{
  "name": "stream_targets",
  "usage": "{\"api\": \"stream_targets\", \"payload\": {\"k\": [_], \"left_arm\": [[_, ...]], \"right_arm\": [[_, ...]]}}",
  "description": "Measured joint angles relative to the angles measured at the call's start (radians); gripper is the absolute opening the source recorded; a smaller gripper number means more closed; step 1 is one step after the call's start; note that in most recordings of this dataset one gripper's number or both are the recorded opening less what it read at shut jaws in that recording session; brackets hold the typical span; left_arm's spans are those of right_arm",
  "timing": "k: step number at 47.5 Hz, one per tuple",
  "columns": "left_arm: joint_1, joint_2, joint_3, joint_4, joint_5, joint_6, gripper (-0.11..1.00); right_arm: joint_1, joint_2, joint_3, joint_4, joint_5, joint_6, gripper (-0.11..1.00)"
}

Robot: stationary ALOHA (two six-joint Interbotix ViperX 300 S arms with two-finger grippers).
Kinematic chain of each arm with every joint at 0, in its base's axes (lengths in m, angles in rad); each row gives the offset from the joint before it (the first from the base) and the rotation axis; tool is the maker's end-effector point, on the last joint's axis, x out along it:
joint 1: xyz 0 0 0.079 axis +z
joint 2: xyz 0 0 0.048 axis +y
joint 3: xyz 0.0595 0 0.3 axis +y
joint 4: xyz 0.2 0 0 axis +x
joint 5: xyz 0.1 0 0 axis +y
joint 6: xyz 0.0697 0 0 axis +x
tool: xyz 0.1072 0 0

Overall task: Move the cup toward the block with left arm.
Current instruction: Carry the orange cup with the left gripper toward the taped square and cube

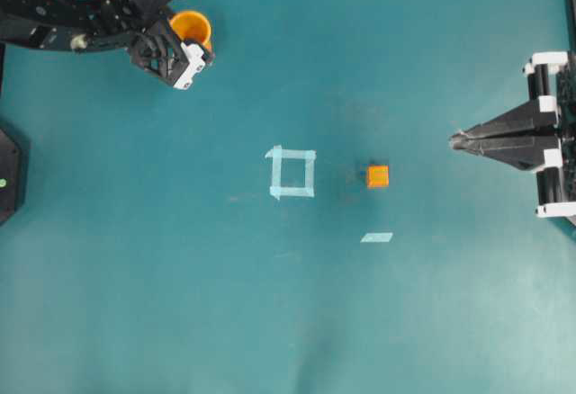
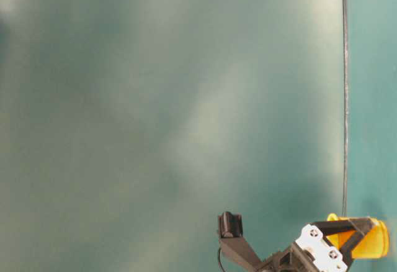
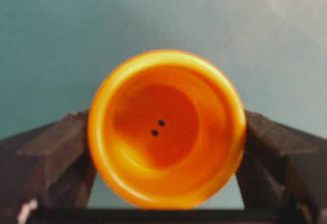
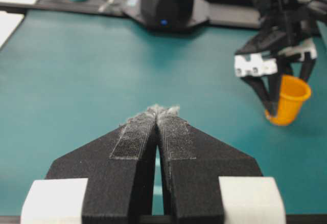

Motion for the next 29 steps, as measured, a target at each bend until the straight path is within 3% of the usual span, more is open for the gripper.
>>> {"api": "stream_targets", "payload": {"k": [4, 14, 29], "left_arm": [[0.002, 0.000, -0.002, 0.000, -0.002, 0.000, 0.68], [-0.021, -0.029, -0.015, -0.002, -0.002, -0.020, 0.68], [-0.222, -0.127, -0.143, -0.002, 0.103, -0.017, 0.68]], "right_arm": [[0.002, 0.000, 0.000, 0.002, 0.003, 0.000, 0.00], [0.002, 0.000, 0.000, 0.002, 0.023, 0.000, 0.00], [0.003, 0.000, 0.000, 0.000, 0.026, 0.002, 0.00]]}}
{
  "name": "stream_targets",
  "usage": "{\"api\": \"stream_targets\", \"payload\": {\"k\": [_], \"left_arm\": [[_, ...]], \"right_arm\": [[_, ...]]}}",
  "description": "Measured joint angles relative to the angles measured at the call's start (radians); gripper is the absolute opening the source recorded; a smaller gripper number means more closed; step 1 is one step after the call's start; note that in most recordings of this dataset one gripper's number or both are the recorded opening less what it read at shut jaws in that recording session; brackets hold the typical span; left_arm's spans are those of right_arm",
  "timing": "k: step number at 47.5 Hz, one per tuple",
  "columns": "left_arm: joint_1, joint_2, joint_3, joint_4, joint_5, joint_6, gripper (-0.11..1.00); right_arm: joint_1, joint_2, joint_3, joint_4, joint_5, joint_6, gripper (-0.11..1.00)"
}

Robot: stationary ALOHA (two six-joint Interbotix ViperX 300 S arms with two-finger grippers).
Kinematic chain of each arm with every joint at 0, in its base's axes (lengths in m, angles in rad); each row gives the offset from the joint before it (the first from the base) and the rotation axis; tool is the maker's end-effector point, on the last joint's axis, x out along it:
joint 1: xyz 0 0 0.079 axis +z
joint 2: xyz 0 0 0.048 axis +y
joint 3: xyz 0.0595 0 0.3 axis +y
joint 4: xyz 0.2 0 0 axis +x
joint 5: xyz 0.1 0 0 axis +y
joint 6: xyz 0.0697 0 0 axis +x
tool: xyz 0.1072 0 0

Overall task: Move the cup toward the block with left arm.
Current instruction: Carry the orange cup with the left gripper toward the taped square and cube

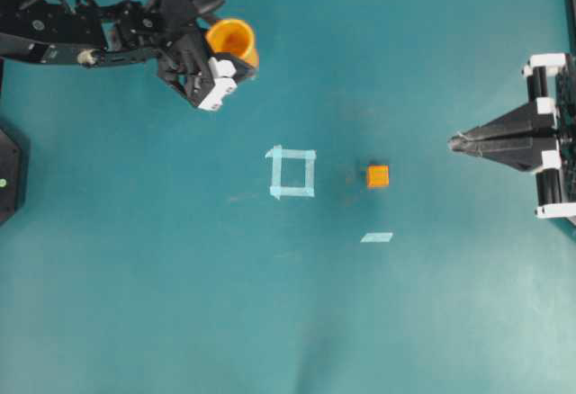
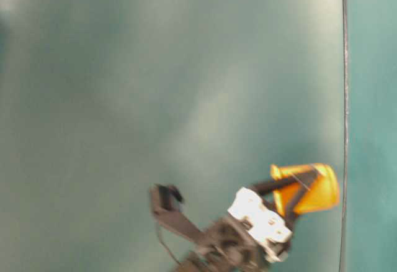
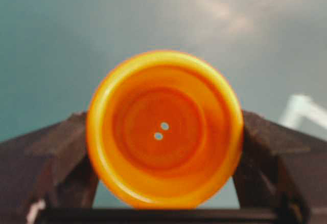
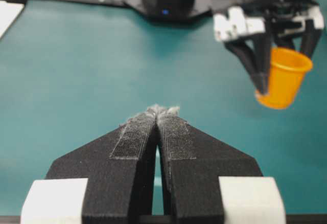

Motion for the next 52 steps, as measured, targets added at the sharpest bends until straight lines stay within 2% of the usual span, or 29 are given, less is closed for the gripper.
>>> {"api": "stream_targets", "payload": {"k": [13, 37, 52], "left_arm": [[-0.150, 0.049, -0.172, 0.000, 0.146, 0.006, 0.68], [-0.268, 0.265, -0.482, 0.002, 0.296, 0.028, 0.68], [-0.337, 0.380, -0.611, 0.002, 0.307, 0.112, 0.68]], "right_arm": [[0.000, 0.000, -0.006, 0.002, 0.000, -0.002, 0.00], [-0.002, 0.000, -0.018, 0.000, 0.000, -0.002, 0.00], [0.000, -0.002, -0.020, 0.000, 0.000, -0.002, 0.00]]}}
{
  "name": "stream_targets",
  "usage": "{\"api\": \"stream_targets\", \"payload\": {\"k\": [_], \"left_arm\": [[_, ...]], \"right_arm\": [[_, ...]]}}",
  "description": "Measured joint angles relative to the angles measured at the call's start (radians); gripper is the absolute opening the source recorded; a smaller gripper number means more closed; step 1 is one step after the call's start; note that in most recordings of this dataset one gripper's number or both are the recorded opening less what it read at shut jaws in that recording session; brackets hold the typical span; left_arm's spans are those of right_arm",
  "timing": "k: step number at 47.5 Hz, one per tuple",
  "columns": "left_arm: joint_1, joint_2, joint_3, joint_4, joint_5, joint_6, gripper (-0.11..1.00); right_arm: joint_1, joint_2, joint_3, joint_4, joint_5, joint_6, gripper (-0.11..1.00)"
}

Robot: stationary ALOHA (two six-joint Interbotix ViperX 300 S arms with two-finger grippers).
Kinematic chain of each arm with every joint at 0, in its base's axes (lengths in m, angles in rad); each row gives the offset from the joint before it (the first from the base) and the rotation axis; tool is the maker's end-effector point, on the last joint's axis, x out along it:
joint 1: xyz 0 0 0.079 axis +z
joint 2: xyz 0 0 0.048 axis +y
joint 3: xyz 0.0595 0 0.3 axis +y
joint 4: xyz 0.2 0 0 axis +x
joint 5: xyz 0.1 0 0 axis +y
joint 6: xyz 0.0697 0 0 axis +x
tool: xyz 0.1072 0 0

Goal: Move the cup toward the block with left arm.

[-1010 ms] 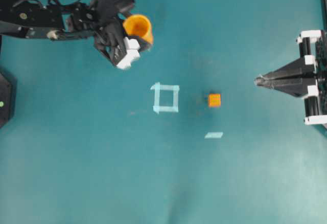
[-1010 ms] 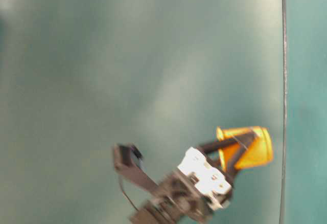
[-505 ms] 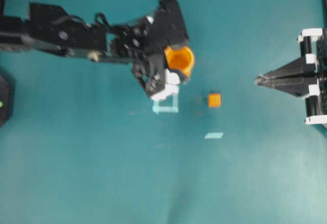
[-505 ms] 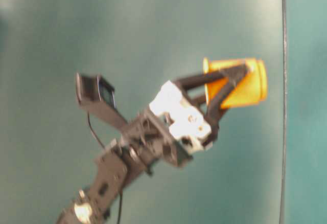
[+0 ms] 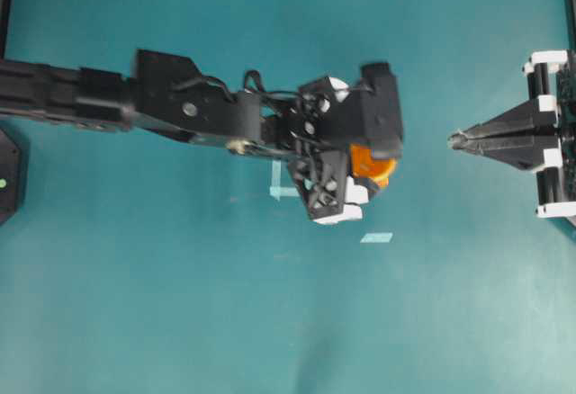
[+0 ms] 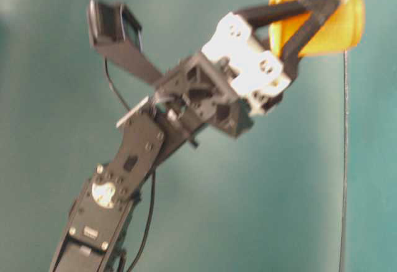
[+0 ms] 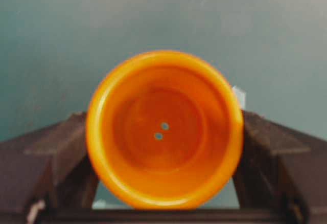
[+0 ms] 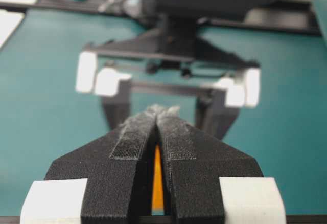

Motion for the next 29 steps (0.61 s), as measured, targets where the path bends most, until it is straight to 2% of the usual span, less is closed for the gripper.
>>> {"api": "stream_targets", "payload": {"k": [19, 29], "left_arm": [[-0.009, 0.130, -0.117, 0.000, 0.014, 0.038, 0.68], [0.015, 0.144, -0.132, 0.000, 0.021, 0.063, 0.68]], "right_arm": [[-0.002, 0.000, 0.000, 0.000, 0.000, 0.000, 0.00], [0.000, 0.000, 0.000, 0.000, 0.000, 0.000, 0.00]]}}
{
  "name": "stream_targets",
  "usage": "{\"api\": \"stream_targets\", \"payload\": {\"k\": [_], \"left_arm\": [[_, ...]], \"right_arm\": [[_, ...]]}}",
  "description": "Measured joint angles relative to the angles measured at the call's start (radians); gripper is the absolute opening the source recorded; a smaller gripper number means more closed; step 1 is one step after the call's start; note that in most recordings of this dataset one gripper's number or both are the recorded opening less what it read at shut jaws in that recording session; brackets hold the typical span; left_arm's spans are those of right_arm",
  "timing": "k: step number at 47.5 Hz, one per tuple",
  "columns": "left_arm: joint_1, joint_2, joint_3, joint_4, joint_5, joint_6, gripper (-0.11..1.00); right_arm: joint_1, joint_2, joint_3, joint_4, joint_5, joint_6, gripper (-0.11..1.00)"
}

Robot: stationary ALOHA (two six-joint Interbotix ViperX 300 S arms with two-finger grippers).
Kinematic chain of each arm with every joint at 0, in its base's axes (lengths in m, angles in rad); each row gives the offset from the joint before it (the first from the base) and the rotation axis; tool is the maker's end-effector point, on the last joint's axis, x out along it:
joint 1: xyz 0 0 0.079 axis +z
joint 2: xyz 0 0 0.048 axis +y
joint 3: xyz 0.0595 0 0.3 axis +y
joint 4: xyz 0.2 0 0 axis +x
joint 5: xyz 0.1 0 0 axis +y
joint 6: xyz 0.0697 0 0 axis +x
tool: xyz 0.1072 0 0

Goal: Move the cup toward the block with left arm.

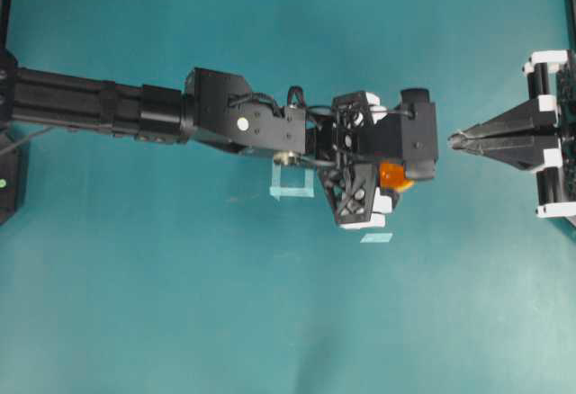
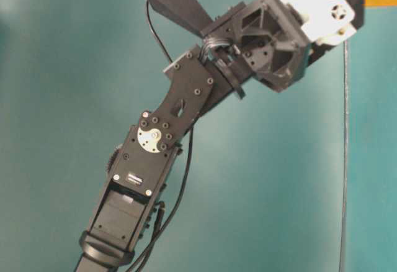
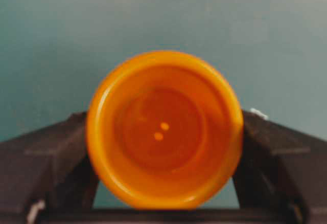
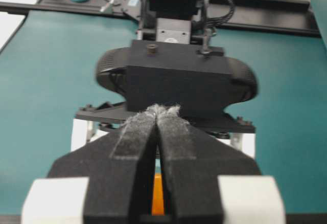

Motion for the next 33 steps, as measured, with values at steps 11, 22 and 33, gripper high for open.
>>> {"api": "stream_targets", "payload": {"k": [11, 22, 33], "left_arm": [[0.011, 0.000, 0.000, 0.000, 0.000, 0.002, 0.68], [0.009, 0.012, 0.000, 0.000, -0.002, 0.000, 0.68], [0.009, 0.012, 0.000, 0.000, -0.002, 0.002, 0.68]], "right_arm": [[0.000, 0.000, 0.000, -0.002, 0.000, 0.000, 0.00], [0.000, 0.000, 0.000, -0.003, 0.000, 0.000, 0.00], [0.000, 0.000, -0.002, -0.003, 0.000, 0.000, 0.00]]}}
